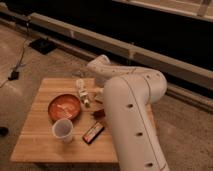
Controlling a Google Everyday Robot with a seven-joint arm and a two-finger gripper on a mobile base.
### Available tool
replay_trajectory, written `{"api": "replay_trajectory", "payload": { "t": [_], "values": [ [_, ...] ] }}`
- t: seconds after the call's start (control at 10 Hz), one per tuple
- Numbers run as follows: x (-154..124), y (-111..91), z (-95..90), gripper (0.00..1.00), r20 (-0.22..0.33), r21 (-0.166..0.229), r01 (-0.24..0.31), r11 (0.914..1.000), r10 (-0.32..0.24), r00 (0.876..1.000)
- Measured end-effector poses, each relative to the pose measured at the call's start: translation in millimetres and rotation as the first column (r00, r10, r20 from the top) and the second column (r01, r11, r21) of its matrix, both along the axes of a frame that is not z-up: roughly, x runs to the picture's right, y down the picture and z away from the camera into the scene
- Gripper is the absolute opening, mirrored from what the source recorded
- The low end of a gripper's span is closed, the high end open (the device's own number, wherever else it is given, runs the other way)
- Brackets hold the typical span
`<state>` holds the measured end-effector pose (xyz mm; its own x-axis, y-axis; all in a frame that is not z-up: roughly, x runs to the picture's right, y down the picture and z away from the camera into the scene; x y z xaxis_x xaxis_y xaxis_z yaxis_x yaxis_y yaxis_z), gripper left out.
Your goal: Place the white sponge in the ceramic cup
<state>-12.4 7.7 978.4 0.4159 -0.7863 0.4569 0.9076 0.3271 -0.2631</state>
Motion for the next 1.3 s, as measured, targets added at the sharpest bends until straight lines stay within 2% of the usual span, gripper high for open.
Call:
{"api": "replay_trajectory", "payload": {
  "t": [0.4, 0.5, 0.7, 0.9, 1.2, 1.3],
  "values": [
    [5.7, 10.7, 19.1, 0.79, -0.020, -0.056, -0.002, 0.9985, 0.001, 1.000],
    [7.3, 16.0, 23.7, 0.70, -0.029, -0.078, 0.007, 0.9970, -0.010, 1.000],
    [8.1, 19.9, 24.4, 0.53, -0.031, -0.093, 0.013, 0.9956, -0.016, 0.999],
    [12.0, 21.1, 20.4, 0.30, -0.031, -0.095, 0.004, 0.9955, -0.007, 1.000],
    [10.3, 20.5, 19.1, 0.03, -0.031, -0.094, 0.006, 0.9955, -0.009, 0.999],
    [10.4, 20.2, 18.6, 0.00, -0.031, -0.094, 0.008, 0.9955, -0.011, 0.999]
  ]
}}
